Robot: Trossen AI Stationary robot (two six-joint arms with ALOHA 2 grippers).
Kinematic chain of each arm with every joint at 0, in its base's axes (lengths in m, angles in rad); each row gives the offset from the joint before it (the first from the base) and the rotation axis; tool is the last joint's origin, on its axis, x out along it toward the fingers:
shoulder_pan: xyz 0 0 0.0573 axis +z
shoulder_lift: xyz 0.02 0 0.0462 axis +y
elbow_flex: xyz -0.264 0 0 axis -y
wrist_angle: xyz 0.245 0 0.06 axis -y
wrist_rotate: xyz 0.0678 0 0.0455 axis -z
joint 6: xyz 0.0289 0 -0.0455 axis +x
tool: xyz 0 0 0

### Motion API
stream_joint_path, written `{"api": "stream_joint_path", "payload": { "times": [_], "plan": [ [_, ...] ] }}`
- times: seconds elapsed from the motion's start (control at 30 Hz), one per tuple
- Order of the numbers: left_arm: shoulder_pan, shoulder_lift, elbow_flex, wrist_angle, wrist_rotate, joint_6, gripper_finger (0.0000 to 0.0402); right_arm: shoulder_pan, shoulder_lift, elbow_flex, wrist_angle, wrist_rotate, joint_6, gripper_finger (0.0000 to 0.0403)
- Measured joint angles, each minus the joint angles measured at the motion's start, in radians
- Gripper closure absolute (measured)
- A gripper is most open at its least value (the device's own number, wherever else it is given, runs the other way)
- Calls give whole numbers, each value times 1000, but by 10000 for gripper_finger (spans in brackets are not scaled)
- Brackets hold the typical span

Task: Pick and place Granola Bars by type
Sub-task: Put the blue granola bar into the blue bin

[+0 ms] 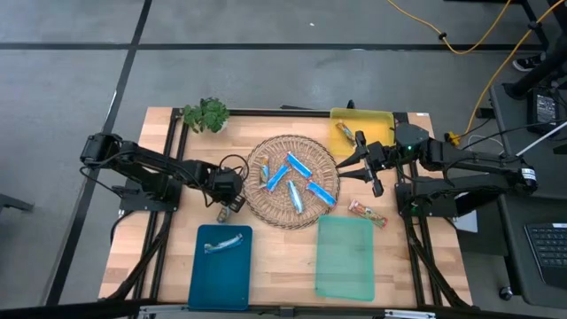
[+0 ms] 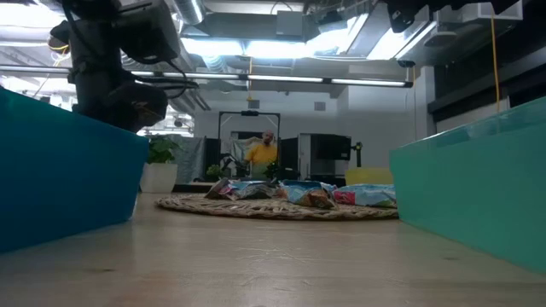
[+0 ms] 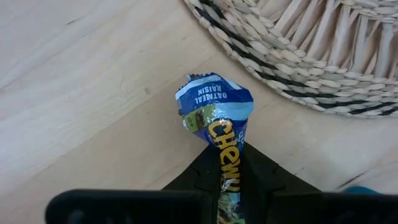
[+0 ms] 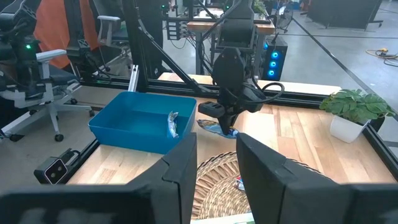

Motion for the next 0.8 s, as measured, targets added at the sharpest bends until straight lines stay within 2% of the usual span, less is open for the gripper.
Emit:
{"api": "stream_joint_path", "payload": {
  "times": [0.33,0.8],
  "plan": [
    [0,-82,11,-5,-5,62,371,0,0,0,0,0,1,286],
    [-1,-326,199,1,-59,370,371,0,0,0,1,0,-2,286]
  ]
}}
